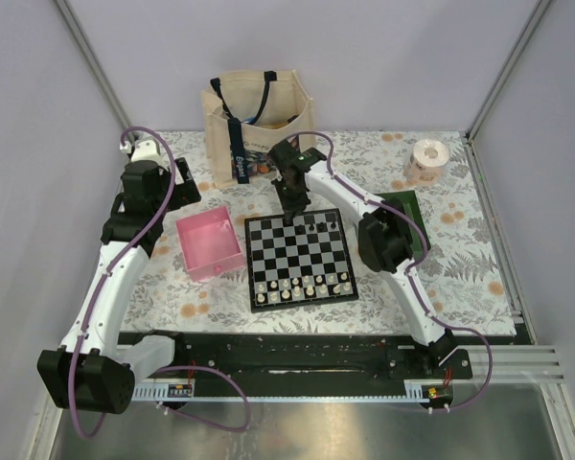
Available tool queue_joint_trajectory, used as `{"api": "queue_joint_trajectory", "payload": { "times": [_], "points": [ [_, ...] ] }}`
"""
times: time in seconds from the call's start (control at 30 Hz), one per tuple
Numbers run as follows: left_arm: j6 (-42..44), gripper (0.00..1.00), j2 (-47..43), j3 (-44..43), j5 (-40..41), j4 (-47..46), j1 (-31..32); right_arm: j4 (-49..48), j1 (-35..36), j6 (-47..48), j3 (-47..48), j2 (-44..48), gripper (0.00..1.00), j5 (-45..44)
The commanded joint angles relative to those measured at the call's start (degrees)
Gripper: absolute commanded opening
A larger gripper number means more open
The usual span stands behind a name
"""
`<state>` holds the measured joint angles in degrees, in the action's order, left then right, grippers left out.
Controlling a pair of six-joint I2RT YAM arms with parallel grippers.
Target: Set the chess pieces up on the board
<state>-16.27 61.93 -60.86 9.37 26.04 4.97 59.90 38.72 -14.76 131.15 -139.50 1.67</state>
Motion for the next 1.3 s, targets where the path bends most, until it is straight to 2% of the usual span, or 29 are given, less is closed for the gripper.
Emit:
{"api": "queue_joint_trajectory", "payload": {
  "times": [0.0,0.27,0.3,0.33,0.4,0.47,0.77,0.8,0.97,1.1,1.27],
  "points": [
    [0.72,0.99,-1.46,-0.4,-0.23,-1.79,-0.23,0.66,0.39,0.35,2.27,-1.04,0.06,0.88],
    [0.72,0.99,-1.29,-0.4,-0.31,-1.78,-0.14,0.31,0.48,-0.09,2.7,-1.47,0.14,0.79],
    [0.72,0.99,-1.29,-0.49,-0.49,-1.78,-0.14,0.48,0.39,-0.18,2.79,-1.3,0.2,0.79],
    [0.72,0.99,-1.37,-0.4,-0.49,-1.78,-0.14,0.39,0.48,-0.09,2.71,-1.12,0.3,0.61],
    [0.63,0.99,-1.29,-0.49,-0.66,-1.78,-0.23,0.31,0.48,0.0,2.62,-0.6,0.31,0.88],
    [0.72,0.99,-1.2,-0.4,-0.58,-1.87,-0.14,0.31,0.48,0.0,2.62,-0.42,0.41,0.7],
    [0.72,0.99,-1.37,-0.4,-0.49,-1.78,-0.14,0.22,0.39,0.0,3.58,2.65,0.46,1.67],
    [0.72,0.99,-1.2,-0.49,-0.4,-1.78,-0.14,0.22,0.39,0.0,4.19,3.35,0.5,1.32],
    [0.72,0.99,-1.2,-0.4,-0.4,-1.78,-0.14,-0.48,-0.57,0.7,4.82,9.67,0.55,-1.41],
    [0.72,0.99,-1.29,-0.49,-0.4,-1.78,-0.14,-4.08,-3.9,0.18,-3.95,18.28,0.57,-2.9],
    [0.8,0.99,-1.46,-0.4,0.21,-1.7,-0.14,-14.17,-14.17,-2.11,-26.69,32.33,0.56,-3.78]
  ]
}}
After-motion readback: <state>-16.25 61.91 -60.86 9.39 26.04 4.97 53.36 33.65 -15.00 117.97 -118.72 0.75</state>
